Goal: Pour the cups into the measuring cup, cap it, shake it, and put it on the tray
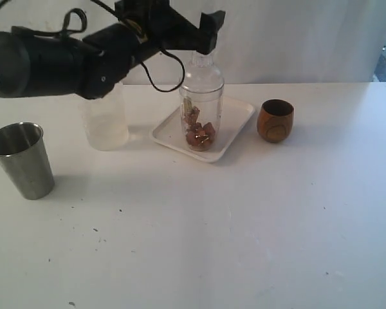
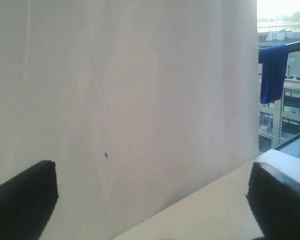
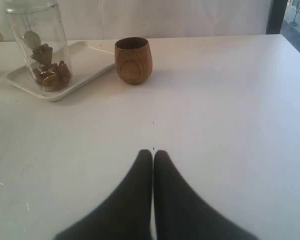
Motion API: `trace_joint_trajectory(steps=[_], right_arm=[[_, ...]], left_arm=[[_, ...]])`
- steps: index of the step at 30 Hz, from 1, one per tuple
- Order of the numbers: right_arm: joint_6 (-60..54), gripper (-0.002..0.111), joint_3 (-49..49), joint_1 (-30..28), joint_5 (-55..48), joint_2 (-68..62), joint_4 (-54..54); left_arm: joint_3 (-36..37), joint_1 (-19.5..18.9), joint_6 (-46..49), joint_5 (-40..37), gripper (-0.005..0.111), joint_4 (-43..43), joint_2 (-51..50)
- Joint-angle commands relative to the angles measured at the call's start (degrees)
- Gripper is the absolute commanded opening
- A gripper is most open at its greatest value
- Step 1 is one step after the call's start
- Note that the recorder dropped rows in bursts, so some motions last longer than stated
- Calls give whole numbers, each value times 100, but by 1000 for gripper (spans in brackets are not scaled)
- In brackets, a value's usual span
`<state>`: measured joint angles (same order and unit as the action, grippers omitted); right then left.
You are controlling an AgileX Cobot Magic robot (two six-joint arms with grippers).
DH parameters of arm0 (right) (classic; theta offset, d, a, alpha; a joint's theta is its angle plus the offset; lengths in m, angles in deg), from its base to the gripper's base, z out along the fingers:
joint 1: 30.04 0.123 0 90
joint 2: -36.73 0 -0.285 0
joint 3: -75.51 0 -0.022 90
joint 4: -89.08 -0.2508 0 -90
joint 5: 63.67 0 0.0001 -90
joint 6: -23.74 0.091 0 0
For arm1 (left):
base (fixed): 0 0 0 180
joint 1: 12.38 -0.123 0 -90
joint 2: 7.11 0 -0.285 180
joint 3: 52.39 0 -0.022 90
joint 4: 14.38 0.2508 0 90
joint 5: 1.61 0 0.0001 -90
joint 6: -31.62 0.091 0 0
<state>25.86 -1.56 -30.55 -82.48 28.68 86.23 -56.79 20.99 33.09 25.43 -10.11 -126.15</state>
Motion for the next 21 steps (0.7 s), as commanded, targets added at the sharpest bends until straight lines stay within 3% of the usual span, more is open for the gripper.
trace_joint_trajectory(steps=[1, 2, 4, 12, 18, 21], right_arm=[[11, 0, -14, -22, 70, 26, -9], [11, 0, -14, -22, 70, 26, -9], [11, 0, -14, -22, 70, 26, -9], [11, 0, -14, -22, 70, 26, -9], [11, 0, -14, -22, 70, 26, -9], [11, 0, -14, -22, 70, 26, -9]], left_arm=[[-11, 4, 7, -808, 62, -98, 604], [-11, 4, 7, -1310, 32, -98, 848], [-11, 4, -21, -1861, 1, -98, 1118], [30, 4, -2, -3908, 1, -98, 2794], [1107, 4, -105, -3841, 1, -122, 4864], [2003, 4, -147, -3473, 1, -221, 6112]])
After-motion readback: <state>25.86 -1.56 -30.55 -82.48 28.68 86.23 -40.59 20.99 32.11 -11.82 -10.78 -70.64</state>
